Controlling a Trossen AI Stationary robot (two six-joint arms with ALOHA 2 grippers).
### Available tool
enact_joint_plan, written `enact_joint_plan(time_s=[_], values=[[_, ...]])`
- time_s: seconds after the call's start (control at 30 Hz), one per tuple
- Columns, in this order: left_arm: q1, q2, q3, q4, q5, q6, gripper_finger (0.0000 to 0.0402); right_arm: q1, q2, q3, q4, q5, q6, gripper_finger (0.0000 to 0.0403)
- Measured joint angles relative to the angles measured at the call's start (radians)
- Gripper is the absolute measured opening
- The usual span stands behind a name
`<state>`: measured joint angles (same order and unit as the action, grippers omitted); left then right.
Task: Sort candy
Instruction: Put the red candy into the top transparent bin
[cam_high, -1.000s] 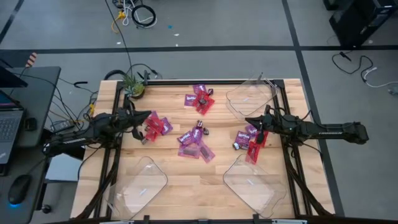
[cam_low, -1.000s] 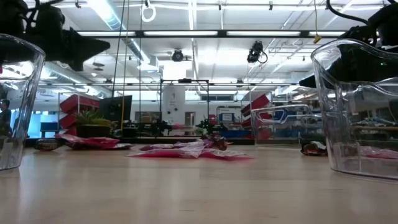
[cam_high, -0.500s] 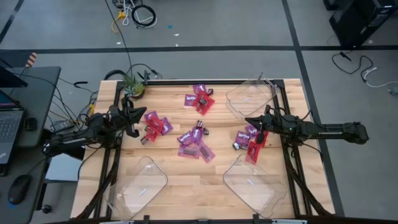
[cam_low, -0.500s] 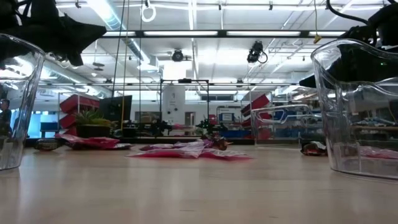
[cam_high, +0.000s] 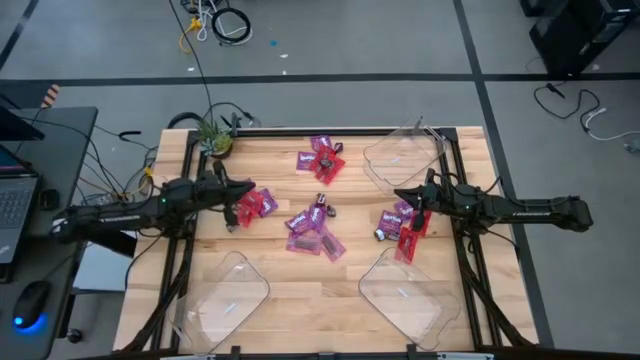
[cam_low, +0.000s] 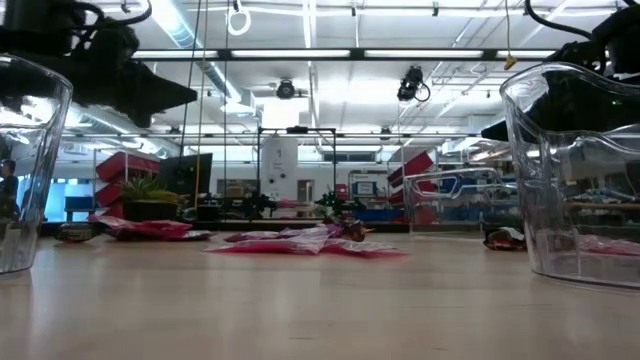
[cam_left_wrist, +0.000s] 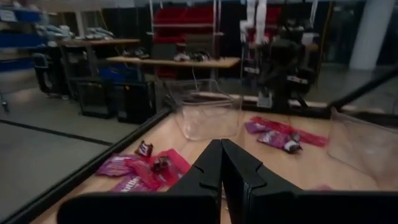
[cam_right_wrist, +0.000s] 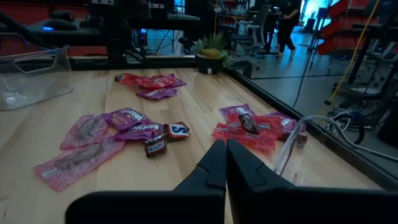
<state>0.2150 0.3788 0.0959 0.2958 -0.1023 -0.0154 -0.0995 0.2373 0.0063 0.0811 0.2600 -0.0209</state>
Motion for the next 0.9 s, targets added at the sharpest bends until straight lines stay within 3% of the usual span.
enact_joint_plan(time_s=[0.37,0.73,0.9], values=[[0.0,0.456,0.243,-0.025,0.047,-0.033,0.001,0.0,0.0,0.0,0.0,0.0,0.0,0.0],[0.017,0.947,0.625,-0.201,0.075,-0.041,0.001,0.0,0.0,0.0,0.0,0.0,0.0,0.0],[0.027,1.124,0.765,-0.237,0.15,0.071,0.0011,0.0,0.0,0.0,0.0,0.0,0.0,0.0]])
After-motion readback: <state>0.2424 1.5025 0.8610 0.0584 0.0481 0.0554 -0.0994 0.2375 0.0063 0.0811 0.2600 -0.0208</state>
